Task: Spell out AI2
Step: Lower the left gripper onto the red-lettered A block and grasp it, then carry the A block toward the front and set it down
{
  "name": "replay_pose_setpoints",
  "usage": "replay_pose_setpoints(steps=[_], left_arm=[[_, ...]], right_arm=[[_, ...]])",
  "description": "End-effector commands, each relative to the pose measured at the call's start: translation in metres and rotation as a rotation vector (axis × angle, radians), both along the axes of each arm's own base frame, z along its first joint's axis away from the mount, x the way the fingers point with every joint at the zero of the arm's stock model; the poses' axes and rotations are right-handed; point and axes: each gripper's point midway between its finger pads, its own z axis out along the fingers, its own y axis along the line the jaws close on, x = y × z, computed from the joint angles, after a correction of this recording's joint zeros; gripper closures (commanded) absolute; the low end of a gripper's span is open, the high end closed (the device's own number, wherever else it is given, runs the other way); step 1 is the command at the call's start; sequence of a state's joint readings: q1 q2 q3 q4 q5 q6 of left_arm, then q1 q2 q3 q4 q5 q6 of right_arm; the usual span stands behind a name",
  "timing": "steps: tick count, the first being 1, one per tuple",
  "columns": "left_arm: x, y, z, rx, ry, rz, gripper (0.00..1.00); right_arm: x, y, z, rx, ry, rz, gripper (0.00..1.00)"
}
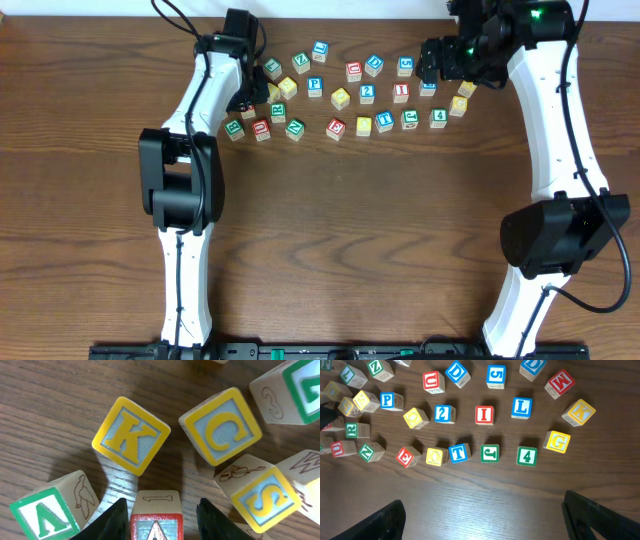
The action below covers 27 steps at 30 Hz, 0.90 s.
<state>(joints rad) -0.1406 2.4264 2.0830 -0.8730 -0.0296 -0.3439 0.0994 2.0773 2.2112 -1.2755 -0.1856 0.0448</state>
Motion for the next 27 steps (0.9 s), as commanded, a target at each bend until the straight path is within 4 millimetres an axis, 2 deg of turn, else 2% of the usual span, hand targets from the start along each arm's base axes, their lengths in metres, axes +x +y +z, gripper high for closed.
replay_pose_setpoints(steps=[1, 7, 13, 18, 22, 27], left_arm=[[-0.006, 0.003, -0.012, 0.017, 0.022, 0.010, 0.56], [-0.007, 0.003, -0.017, 0.018, 0.025, 0.009, 0.57], [-0.006, 0.003, -0.017, 0.017, 0.019, 0.009, 0.70], [-0.005, 0.003, -0.011, 0.016, 0.011, 0.008, 0.76], [-0.004, 0.003, 0.001, 0.015, -0.005, 0.000, 0.78], [-0.004, 0.002, 0.036, 0.016, -0.050, -0.037, 0.78]], right_arm=[[0.000, 0.001, 0.011, 0.004, -0.023, -0.007, 0.04], [0.000, 0.001, 0.010, 0.003, -0.023, -0.007, 0.04], [0.001, 0.001, 0.011, 0.003, -0.025, -0.007, 0.04], [0.001, 0.001, 0.011, 0.004, -0.026, -0.007, 0.03], [0.001, 0.001, 0.011, 0.004, -0.026, -0.007, 0.02], [0.001, 0.001, 0.011, 0.004, -0.027, -0.007, 0.01]])
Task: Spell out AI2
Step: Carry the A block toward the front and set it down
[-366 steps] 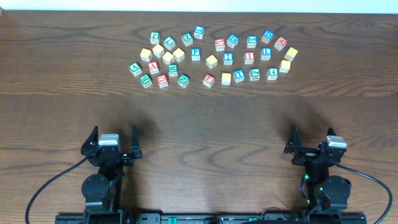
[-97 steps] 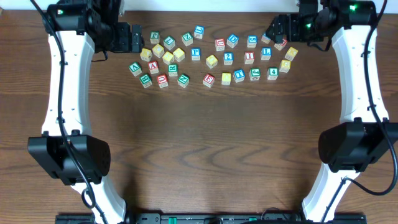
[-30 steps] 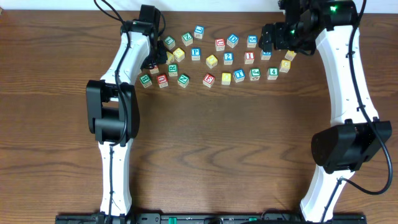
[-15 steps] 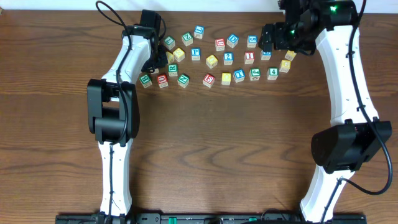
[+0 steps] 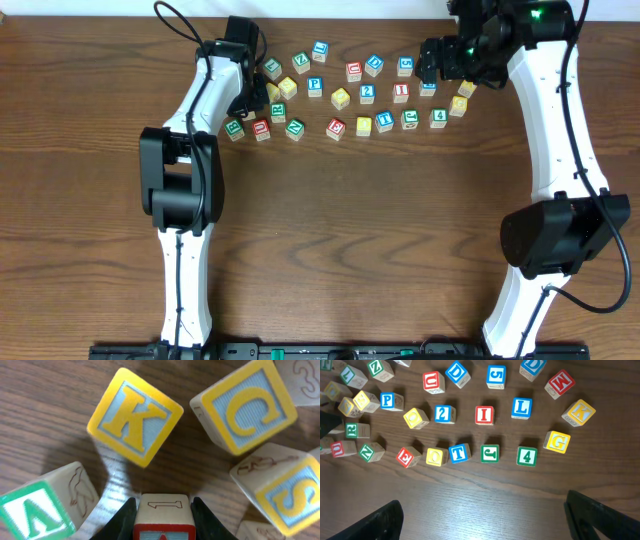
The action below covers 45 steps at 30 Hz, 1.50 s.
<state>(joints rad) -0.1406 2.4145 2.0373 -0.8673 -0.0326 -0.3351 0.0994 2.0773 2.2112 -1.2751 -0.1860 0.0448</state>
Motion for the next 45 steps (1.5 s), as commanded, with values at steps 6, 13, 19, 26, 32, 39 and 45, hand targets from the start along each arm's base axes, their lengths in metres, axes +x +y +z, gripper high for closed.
replay_pose_setpoints(steps=[6, 13, 19, 26, 32, 39, 45], left_arm=[[-0.008, -0.009, 0.109, 0.008, -0.148, -0.107, 0.78], [-0.059, -0.036, 0.170, 0.010, -0.137, -0.200, 0.78], [-0.112, -0.059, 0.164, 0.034, 0.030, -0.283, 0.78], [-0.148, -0.078, 0.118, 0.054, 0.169, -0.290, 0.78], [-0.154, -0.092, 0.072, 0.008, 0.184, -0.272, 0.78], [-0.150, -0.105, 0.031, -0.067, 0.138, -0.267, 0.78], [-0.153, -0.104, 0.006, -0.073, 0.119, -0.270, 0.78]], right_arm=[[0.001, 0.001, 0.011, 0.003, -0.027, -0.007, 0.01], [0.002, 0.001, 0.011, 0.003, -0.029, -0.007, 0.01], [0.002, -0.003, 0.010, -0.020, -0.032, -0.018, 0.01], [0.002, -0.003, 0.010, -0.020, -0.032, -0.018, 0.01], [0.002, -0.003, 0.010, -0.020, -0.032, -0.018, 0.01], [0.001, -0.003, 0.010, -0.021, -0.028, -0.018, 0.01], [0.001, -0.003, 0.010, -0.021, -0.026, -0.018, 0.02]])
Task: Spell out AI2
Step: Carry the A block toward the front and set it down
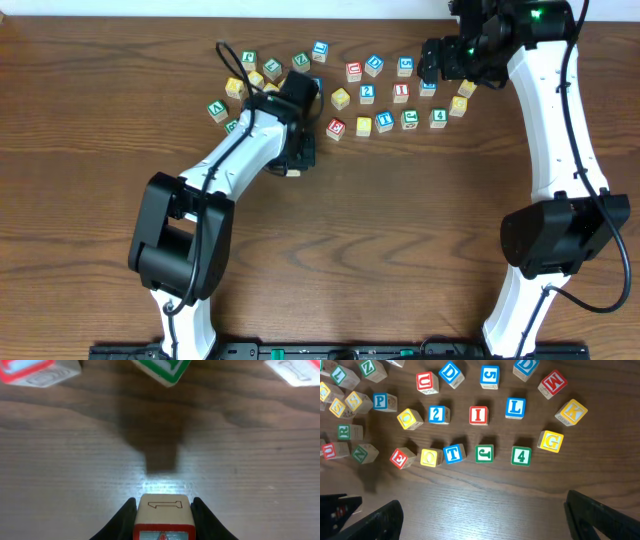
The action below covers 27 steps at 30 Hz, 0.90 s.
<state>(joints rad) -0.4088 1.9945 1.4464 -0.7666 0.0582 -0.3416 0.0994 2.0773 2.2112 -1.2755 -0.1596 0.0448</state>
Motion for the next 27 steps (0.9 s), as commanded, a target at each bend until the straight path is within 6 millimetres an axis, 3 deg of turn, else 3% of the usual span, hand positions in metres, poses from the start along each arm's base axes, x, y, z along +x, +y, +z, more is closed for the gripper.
replay_pose_setpoints(steps=[1, 6, 11, 21, 27], left_arm=[[-0.008, 0.001, -0.015, -0.002, 0.027, 0.010, 0.78], [-0.007, 0.000, -0.018, -0.007, 0.023, 0.012, 0.78], [-0.006, -0.003, -0.033, -0.016, 0.041, 0.009, 0.78], [-0.005, -0.005, -0.036, -0.022, 0.045, 0.010, 0.77], [-0.005, -0.005, -0.034, -0.020, 0.049, 0.009, 0.62]], right_arm=[[0.000, 0.001, 0.011, 0.003, -0.025, -0.007, 0.02], [0.001, 0.001, 0.010, 0.003, -0.025, -0.007, 0.02], [0.001, 0.002, 0.011, 0.003, -0.025, -0.006, 0.01], [0.001, 0.002, 0.011, 0.003, -0.025, -0.005, 0.01], [0.001, 0.002, 0.011, 0.003, -0.025, -0.005, 0.01]])
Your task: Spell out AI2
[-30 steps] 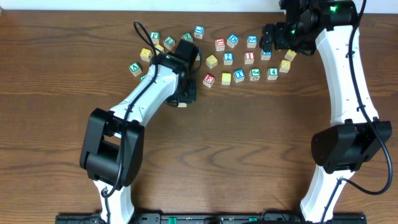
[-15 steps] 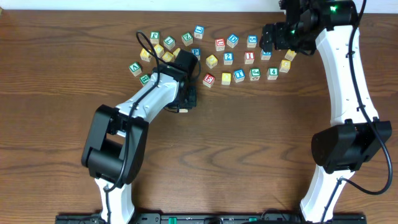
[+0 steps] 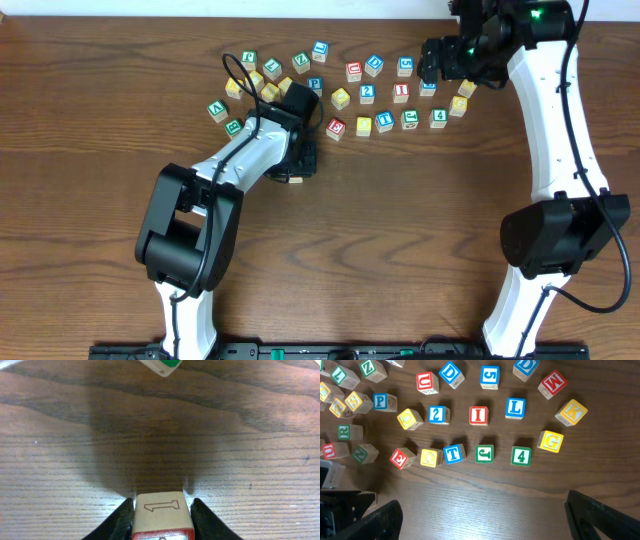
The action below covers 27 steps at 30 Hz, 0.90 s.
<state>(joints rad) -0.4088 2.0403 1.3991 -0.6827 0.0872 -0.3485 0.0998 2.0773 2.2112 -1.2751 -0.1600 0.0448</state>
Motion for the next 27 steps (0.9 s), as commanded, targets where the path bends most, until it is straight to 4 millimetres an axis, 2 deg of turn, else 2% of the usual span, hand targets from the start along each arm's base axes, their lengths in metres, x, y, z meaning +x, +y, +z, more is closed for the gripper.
replay_pose_setpoints(steps=[1, 10, 13, 22, 27], left_arm=[[-0.004, 0.000, -0.005, 0.005, 0.030, 0.007, 0.62], [-0.001, -0.001, 0.007, 0.006, 0.022, -0.019, 0.61], [0.004, -0.001, 0.017, -0.004, -0.004, -0.018, 0.56], [0.018, 0.008, 0.063, -0.044, -0.103, 0.013, 0.52], [0.023, 0.019, 0.098, -0.072, -0.180, 0.043, 0.51]], right_arm=[[0.001, 0.002, 0.011, 0.003, -0.025, -0.006, 0.01], [0.001, 0.002, 0.011, 0.003, -0.026, -0.006, 0.01], [0.001, 0.002, 0.011, 0.003, -0.026, -0.006, 0.01], [0.001, 0.002, 0.011, 0.003, -0.025, -0.006, 0.01], [0.000, 0.004, 0.011, 0.006, -0.025, -0.002, 0.01]])
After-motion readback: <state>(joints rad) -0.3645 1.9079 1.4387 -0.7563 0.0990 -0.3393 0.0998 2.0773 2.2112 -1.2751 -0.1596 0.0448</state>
